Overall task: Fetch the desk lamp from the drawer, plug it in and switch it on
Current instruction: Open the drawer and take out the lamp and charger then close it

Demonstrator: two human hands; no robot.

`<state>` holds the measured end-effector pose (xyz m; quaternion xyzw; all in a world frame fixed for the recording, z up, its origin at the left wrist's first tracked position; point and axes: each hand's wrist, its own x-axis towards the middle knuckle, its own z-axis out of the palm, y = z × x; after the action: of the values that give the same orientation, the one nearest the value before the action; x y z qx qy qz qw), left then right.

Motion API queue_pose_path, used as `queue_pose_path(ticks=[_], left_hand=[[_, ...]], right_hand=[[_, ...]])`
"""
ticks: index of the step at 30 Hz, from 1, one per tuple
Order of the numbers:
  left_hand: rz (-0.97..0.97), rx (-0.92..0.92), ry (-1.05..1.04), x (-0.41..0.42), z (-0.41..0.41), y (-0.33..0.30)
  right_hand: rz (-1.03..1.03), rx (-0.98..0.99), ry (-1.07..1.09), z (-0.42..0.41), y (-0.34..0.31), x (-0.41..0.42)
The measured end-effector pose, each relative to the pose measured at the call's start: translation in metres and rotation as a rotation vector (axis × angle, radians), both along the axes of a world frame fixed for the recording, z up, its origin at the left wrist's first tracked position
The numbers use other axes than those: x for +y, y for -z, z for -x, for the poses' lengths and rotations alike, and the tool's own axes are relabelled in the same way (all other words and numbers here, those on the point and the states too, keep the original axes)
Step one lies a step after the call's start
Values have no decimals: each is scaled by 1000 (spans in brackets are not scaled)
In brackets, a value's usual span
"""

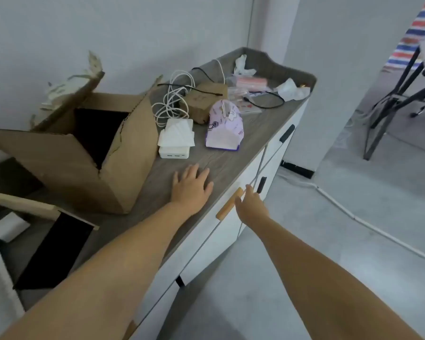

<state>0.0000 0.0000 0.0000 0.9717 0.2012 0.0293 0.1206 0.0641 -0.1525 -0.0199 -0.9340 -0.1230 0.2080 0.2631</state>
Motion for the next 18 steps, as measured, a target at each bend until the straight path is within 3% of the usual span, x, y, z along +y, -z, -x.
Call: queue_pose_path(ticks=[9, 18], left_hand=[[-23, -43, -43, 0, -2, 11], [-12, -19, -49, 4, -2, 12]], right_hand=[[-530, 608, 498, -7, 28, 40], [-488, 660, 518, -13, 31, 3]])
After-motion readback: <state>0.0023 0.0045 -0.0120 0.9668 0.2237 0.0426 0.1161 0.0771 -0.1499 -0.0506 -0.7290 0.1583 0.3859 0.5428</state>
